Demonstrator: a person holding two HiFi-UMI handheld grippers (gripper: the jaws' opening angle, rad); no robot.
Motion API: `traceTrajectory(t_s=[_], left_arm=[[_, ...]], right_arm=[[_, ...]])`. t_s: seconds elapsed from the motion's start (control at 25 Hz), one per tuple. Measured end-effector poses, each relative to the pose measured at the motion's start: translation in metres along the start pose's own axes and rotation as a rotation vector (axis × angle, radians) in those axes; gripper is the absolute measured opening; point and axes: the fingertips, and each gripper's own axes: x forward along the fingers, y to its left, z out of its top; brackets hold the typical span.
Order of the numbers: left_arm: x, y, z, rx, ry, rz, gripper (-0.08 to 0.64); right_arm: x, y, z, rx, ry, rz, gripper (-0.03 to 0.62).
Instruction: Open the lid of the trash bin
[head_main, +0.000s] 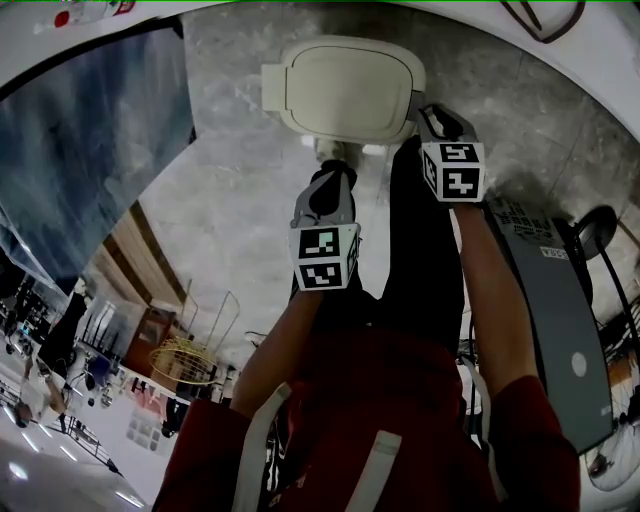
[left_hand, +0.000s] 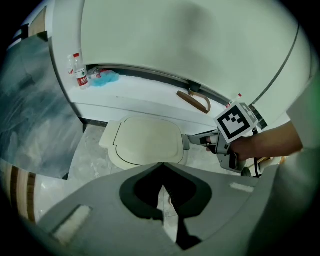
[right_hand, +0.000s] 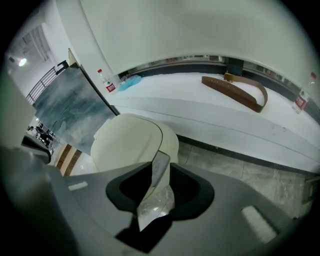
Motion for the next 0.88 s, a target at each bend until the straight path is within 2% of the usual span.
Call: traceTrajectory(t_s=[0.44, 0.88], left_arm=[[0.01, 0.002, -0.01, -0.027, 0.036, -0.008, 0.005], [0.013, -0.001, -0.009, -0.022, 0.051, -0.022, 0.005]], right_arm=[[0.021, -0.005, -0.007, -0.015, 0.064, 0.001, 0.11], [0.024, -0.004, -0.01, -0.055, 0.107, 0.005, 0.101]])
